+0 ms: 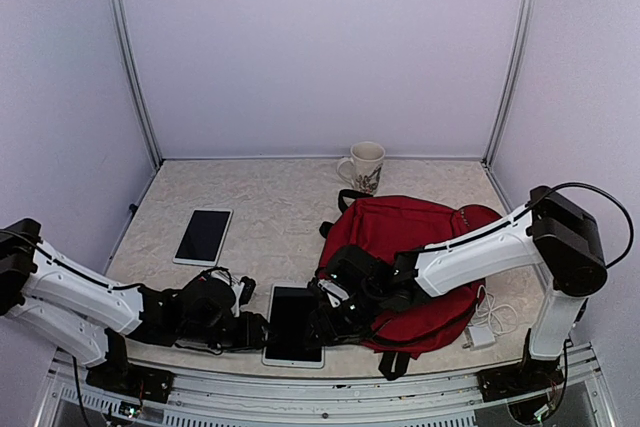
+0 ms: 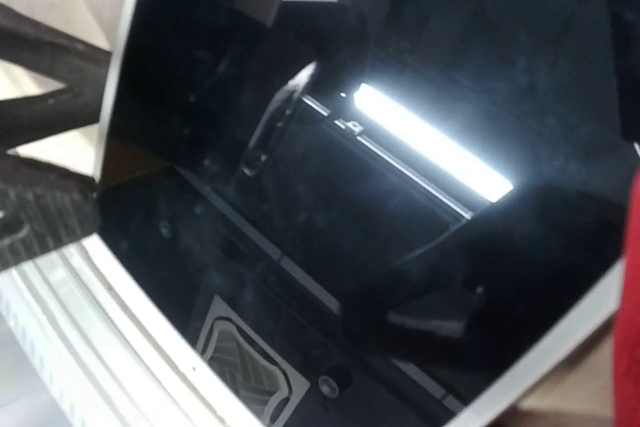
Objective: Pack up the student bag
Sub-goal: Pick up the pen from the corner of the board.
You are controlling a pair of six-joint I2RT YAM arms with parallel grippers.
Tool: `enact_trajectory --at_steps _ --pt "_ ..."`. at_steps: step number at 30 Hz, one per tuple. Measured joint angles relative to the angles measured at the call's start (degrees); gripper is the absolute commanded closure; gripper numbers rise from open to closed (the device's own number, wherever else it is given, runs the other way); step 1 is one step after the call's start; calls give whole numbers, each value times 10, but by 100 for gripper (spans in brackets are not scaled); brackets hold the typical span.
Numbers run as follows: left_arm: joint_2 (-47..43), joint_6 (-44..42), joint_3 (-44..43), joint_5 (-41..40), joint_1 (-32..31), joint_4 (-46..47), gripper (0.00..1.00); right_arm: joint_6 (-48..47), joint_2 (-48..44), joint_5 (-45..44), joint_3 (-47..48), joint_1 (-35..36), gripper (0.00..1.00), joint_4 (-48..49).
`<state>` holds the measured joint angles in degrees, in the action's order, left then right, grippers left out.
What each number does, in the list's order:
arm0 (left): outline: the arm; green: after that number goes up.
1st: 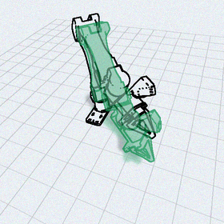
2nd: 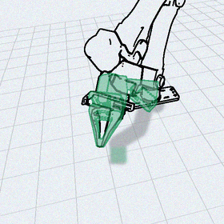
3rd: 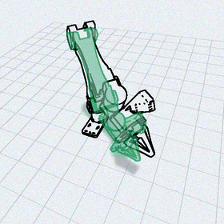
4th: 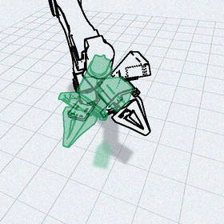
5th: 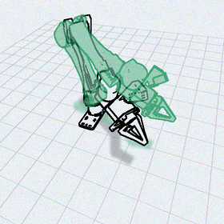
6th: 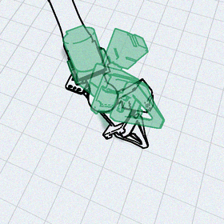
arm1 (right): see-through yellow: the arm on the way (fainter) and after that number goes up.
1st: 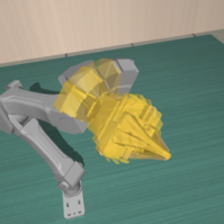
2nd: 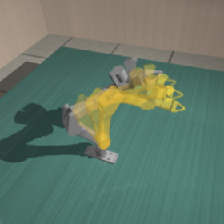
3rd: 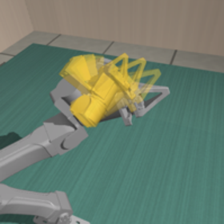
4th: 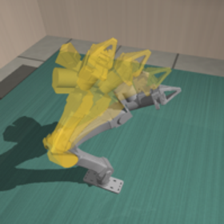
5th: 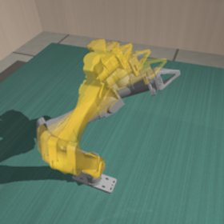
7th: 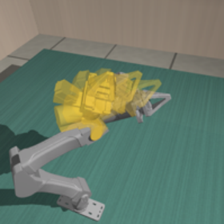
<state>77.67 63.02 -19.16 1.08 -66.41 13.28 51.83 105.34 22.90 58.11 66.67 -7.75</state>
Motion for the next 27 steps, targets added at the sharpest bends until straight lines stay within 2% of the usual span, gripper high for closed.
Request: enact_trajectory --at_steps 11,18,27 --pt "-12 -9 -10 20 20 -20 48 -34 22 -60 55 -19 37 -30" --pt "-3 -47 -44 47 67 -73 48 -68 30 -82 97 -46 37 -4" --pt "2 -61 -32 64 80 -52 48 -74 34 -84 102 -50 39 23"
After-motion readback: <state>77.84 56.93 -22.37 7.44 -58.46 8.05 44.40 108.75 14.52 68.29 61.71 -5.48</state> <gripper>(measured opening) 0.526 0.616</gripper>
